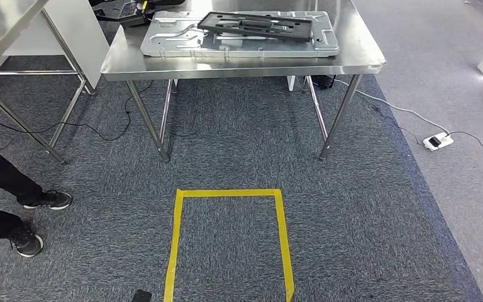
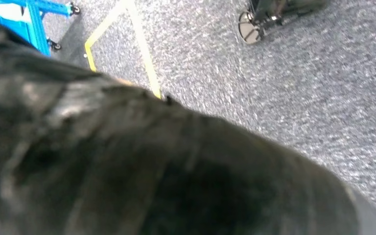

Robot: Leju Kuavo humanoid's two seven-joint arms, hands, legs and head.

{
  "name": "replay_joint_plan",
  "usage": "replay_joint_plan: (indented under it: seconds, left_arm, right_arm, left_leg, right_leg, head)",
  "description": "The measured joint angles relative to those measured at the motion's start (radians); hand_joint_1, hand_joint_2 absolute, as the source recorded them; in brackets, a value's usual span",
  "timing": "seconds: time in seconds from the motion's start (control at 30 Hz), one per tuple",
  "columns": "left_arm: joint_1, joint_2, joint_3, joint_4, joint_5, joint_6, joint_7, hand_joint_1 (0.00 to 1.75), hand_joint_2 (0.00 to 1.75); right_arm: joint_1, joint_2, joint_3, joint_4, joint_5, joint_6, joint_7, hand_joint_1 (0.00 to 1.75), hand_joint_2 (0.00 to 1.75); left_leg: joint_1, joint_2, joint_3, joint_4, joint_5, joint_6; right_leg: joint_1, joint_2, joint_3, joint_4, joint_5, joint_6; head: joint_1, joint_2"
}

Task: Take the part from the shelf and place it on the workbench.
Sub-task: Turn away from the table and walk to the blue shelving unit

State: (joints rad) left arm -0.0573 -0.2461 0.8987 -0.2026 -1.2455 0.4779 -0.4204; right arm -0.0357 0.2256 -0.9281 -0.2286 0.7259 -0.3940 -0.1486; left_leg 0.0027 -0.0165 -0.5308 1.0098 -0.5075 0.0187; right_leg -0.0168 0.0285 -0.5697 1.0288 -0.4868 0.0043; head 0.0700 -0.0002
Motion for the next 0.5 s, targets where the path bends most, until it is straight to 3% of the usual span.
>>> replay_joint_plan:
  seconds: [0.07,0.1,0.2,0.23,0.27,0.3,0.33,0.4,0.43,0.5]
  left_arm:
    - [0.001,-0.001,0.001,0.0,0.0,0.0,0.0,0.0,0.0]
    - [0.001,-0.002,0.001,0.0,0.0,0.0,0.0,0.0,0.0]
    - [0.001,-0.002,0.001,0.0,0.0,0.0,0.0,0.0,0.0]
    - [0.002,-0.002,0.001,0.0,0.0,0.0,0.0,0.0,0.0]
    - [0.002,-0.002,0.001,0.0,0.0,0.0,0.0,0.0,0.0]
    - [0.002,-0.002,0.001,0.0,0.0,0.0,0.0,0.0,0.0]
    - [0.001,-0.002,0.001,0.0,0.0,0.0,0.0,0.0,0.0]
    - [0.001,-0.002,0.001,0.0,0.0,0.0,0.0,0.0,0.0]
    - [0.001,-0.002,0.002,0.0,0.0,0.0,0.0,0.0,0.0]
    - [0.0,-0.002,0.002,0.0,0.0,0.0,0.0,0.0,0.0]
  right_arm:
    - [0.001,0.0,0.0,0.0,0.0,0.0,0.001,0.0,0.0]
    - [0.001,0.0,0.0,0.0,0.0,0.001,0.001,0.0,0.0]
    - [0.001,-0.001,0.0,0.0,0.001,0.001,0.004,0.0,0.0]
    - [0.001,-0.001,0.0,0.0,0.001,0.001,0.004,0.0,0.0]
    - [0.002,-0.001,0.0,0.0,0.001,0.001,0.005,0.0,0.0]
    - [0.002,-0.001,0.0,0.0,0.002,0.001,0.006,0.0,0.0]
    - [0.002,-0.001,0.0,0.0,0.002,0.001,0.006,0.0,0.0]
    - [0.001,-0.001,0.0,0.0,0.002,0.001,0.006,0.0,0.0]
    - [0.001,-0.001,0.001,0.0,0.002,0.002,0.006,0.0,0.0]
    - [0.0,-0.001,0.001,0.0,0.003,0.002,0.006,0.0,0.0]
  left_leg:
    - [0.004,0.007,0.003,-0.012,0.01,0.014]
    - [0.006,0.012,0.005,-0.019,0.016,0.021]
    - [0.005,0.026,0.003,-0.022,0.019,0.032]
    - [0.005,0.031,0.002,-0.021,0.018,0.033]
    - [0.004,0.036,0.002,-0.019,0.017,0.033]
    - [0.004,0.039,0.003,-0.017,0.015,0.032]
    - [0.004,0.042,0.004,-0.014,0.012,0.03]
    - [0.001,0.049,0.004,-0.004,0.003,0.021]
    - [-0.001,0.052,0.004,0.0,-0.001,0.015]
    - [-0.003,0.058,0.005,0.002,-0.003,0.004]
  right_leg:
    - [0.0,-0.003,-0.004,0.012,-0.011,0.01]
    - [0.001,-0.007,-0.017,0.041,-0.031,0.013]
    - [0.001,-0.015,-0.101,0.219,-0.121,0.017]
    - [0.001,-0.017,-0.122,0.262,-0.132,0.019]
    - [0.001,-0.019,-0.126,0.27,-0.123,0.02]
    - [0.0,-0.022,-0.109,0.237,-0.096,0.021]
    - [0.0,-0.03,-0.076,0.173,-0.059,0.02]
    - [0.003,-0.049,-0.015,0.05,-0.015,0.012]
    - [0.005,-0.054,-0.001,0.018,-0.008,0.008]
    - [0.009,-0.047,0.0,0.007,-0.007,-0.001]
  head:
    - [0.001,0.0]
    - [0.001,0.0]
    - [0.002,0.0]
    - [0.002,0.0]
    - [0.002,0.0]
    - [0.002,0.0]
    - [0.002,0.0]
    - [0.002,0.0]
    - [0.001,0.0]
    - [0.001,0.0]
